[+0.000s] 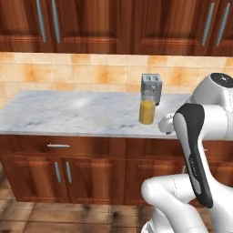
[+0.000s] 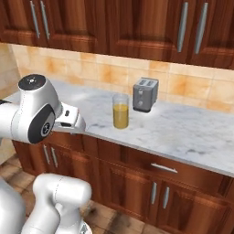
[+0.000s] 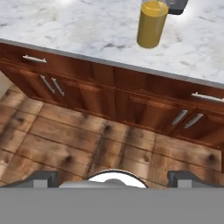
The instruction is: Move the orange and kiwi from the top shelf to the second highest shelf to make space. Then, place the pitcher from the counter on the cleared top shelf.
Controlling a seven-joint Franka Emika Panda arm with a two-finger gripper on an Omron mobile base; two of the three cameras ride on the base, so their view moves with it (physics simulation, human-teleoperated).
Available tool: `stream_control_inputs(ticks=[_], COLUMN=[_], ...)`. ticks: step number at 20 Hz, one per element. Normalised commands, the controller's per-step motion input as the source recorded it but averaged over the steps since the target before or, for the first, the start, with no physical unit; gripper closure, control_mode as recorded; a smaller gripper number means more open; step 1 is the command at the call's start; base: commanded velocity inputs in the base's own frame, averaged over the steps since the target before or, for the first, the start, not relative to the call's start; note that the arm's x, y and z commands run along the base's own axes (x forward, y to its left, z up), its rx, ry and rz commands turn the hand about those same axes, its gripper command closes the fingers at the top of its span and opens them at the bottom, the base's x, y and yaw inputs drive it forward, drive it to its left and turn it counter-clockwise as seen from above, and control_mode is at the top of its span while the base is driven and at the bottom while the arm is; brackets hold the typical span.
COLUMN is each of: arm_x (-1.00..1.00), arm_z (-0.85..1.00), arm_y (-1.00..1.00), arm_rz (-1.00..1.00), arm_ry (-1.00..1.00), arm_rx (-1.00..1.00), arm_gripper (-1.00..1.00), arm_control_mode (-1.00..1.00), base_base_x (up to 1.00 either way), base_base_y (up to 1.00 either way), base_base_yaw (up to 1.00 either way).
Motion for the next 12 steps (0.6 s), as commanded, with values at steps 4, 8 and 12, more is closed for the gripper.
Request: stream_control_inputs(ticks=[4, 8, 12], arm_x=[0.00, 0.00, 0.24], arm_z=[0.00, 0.00, -0.28], arm_y=[0.00, 0.00, 0.00], arm_rz=[0.00, 0.00, 0.00], arm_ry=[0.00, 0.00, -0.04], arm_rx=[0.00, 0.00, 0.00], arm_gripper=[-1.00, -1.00, -1.00], arm_control_mode=[1.00, 1.00, -1.00], base_base_x=[0.66, 0.53, 0.00], base_base_y=[0.10, 0.00, 0.00], base_base_yaw=[-0.14, -0.10, 0.00])
